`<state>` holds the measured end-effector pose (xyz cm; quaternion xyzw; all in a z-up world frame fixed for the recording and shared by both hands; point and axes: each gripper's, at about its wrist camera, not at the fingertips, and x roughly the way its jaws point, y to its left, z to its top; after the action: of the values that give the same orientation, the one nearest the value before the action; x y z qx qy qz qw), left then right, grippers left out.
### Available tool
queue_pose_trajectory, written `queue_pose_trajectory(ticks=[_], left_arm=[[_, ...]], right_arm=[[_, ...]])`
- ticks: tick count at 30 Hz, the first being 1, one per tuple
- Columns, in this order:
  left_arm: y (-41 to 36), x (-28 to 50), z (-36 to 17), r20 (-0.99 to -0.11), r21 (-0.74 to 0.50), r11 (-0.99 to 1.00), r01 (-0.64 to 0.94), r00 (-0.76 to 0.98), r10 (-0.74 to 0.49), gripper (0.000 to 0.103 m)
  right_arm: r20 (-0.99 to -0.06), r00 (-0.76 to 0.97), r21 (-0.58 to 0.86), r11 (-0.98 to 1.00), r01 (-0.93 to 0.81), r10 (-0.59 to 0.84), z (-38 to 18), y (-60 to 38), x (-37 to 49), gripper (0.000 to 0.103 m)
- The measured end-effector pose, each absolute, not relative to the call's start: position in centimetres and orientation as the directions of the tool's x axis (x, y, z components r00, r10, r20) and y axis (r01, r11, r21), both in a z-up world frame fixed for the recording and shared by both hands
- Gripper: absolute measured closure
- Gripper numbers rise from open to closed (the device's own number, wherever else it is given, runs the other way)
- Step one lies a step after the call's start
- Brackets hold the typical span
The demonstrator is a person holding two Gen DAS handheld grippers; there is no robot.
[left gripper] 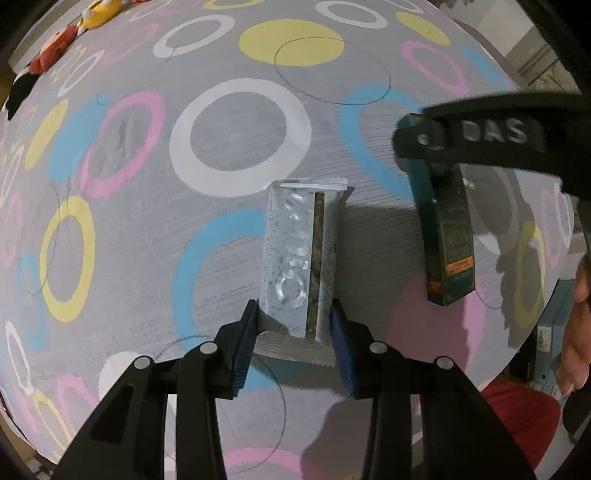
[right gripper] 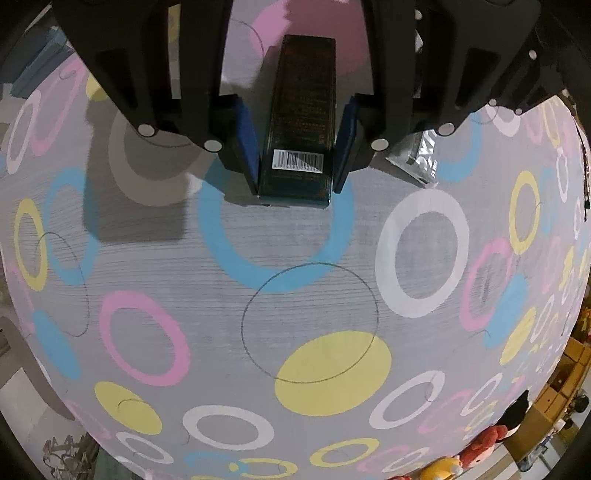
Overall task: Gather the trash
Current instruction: 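Lift the packet and green box off the bed and carry them toward the trash bag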
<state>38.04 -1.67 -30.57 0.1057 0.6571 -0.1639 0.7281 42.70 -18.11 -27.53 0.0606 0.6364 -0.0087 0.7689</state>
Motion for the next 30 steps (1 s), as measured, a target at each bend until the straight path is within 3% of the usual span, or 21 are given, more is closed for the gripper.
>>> queue_pose_trajectory(ticks=[13, 20, 30], left_arm=[[2.2, 36.3, -25.3, -0.978, -0.038, 0.949, 0.314, 0.184, -0.101, 0.065], [2.6, 30.7, -20.2, -0.968, -0.04, 0.947, 0.318, 0.223, -0.116, 0.065], [2.3, 23.4, -17.8, -0.964, -0.037, 0.934, 0.357, 0.233, -0.127, 0.065]], right_arm=[[-0.953, 0.292, 0.093, 0.995, 0.022, 0.082, -22.3, -16.9, 38.5, 0.066], [-0.934, 0.342, 0.103, 0.995, -0.013, 0.101, -18.1, -16.8, 33.6, 0.066], [-0.921, 0.377, 0.098, 0.995, -0.026, 0.1, -14.8, -16.0, 25.8, 0.066]])
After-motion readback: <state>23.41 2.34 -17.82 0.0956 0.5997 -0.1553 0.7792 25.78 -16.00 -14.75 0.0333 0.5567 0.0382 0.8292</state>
